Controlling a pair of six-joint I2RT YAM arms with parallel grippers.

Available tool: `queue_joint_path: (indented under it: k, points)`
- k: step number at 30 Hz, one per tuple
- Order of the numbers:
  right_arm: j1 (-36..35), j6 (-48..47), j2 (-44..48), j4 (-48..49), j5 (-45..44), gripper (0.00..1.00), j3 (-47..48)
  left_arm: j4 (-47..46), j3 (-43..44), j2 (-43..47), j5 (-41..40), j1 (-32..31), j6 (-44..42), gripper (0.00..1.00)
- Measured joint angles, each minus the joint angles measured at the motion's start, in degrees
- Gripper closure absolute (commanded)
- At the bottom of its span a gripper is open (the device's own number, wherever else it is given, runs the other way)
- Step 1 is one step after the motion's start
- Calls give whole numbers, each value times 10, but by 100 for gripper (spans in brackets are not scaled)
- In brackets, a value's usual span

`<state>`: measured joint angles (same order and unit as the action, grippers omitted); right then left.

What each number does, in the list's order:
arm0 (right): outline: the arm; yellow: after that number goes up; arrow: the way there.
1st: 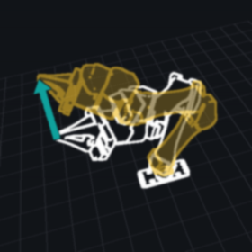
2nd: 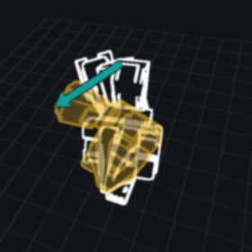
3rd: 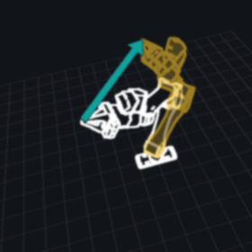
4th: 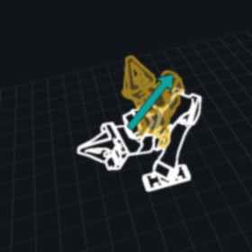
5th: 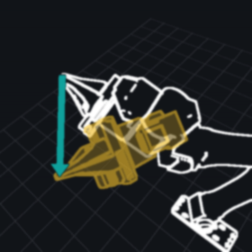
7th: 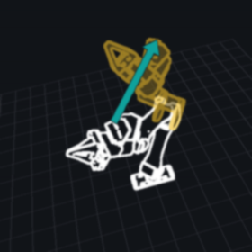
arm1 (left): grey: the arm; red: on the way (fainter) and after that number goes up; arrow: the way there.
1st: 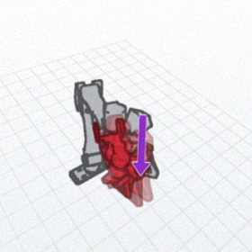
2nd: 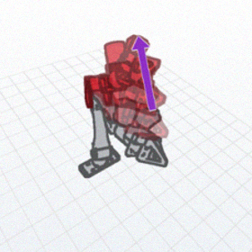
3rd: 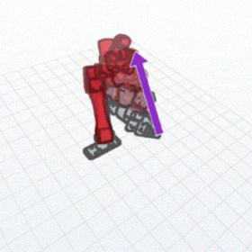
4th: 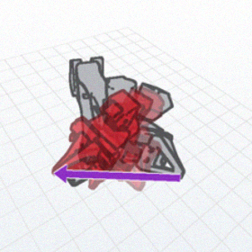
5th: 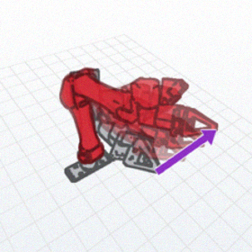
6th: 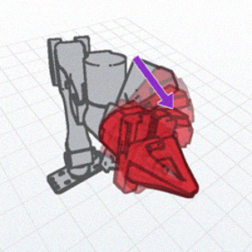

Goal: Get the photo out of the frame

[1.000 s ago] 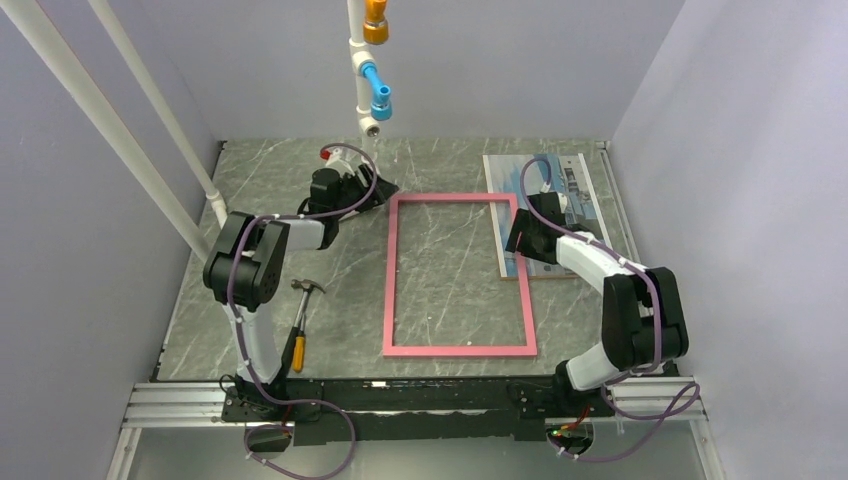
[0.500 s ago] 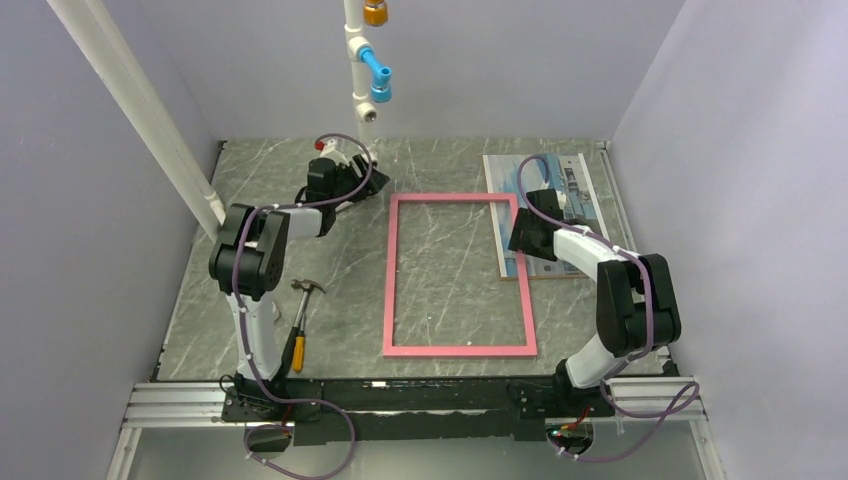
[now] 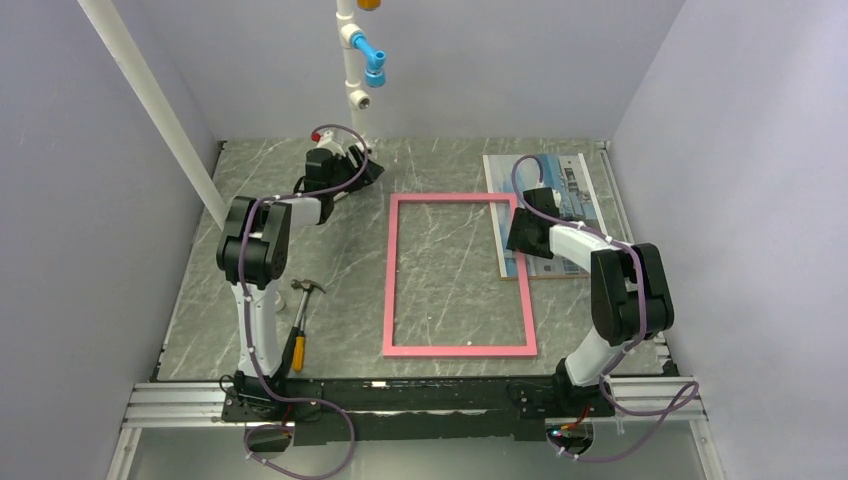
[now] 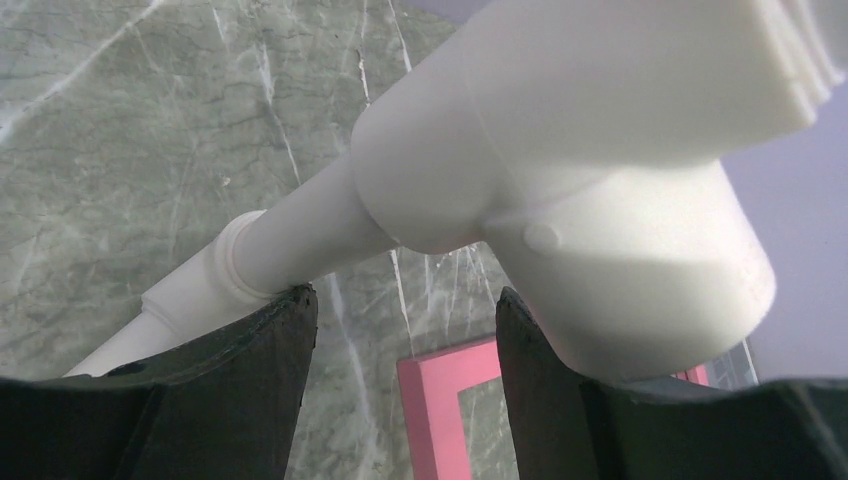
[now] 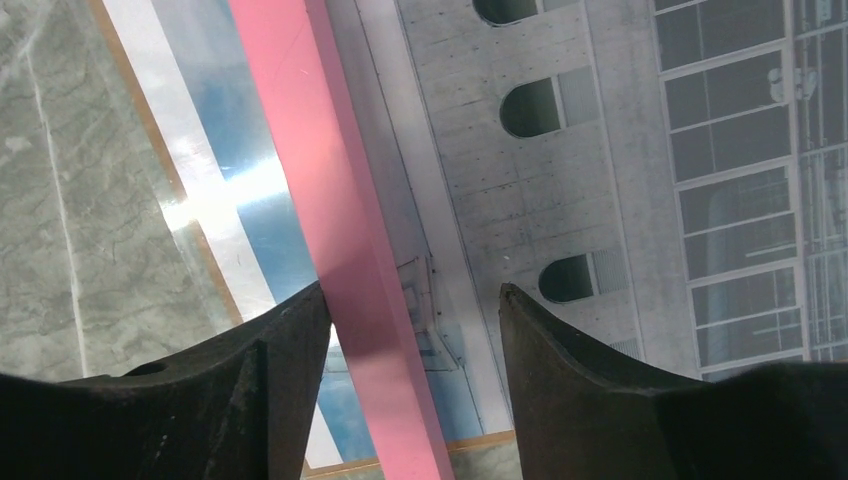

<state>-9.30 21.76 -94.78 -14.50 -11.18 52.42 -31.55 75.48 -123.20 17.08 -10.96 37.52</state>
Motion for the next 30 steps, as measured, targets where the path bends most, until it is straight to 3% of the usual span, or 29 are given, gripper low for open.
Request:
queue_joint_path:
  k: [6,12,15,23,30]
  points:
    - [0,-14,-15,5,16,51,9,0,-3,3,7,4,7,31]
    - [-1,-26,-18,20,35,78,10,43,-21,43,45,8,33,32]
    - [0,-42,-18,20,40,87,10,77,-29,78,74,4,43,32]
    - [-18,-52,-18,17,42,98,21,188,-33,199,142,-32,44,32]
    - [-96,-92,-18,8,42,100,65,346,22,280,163,-57,-26,32]
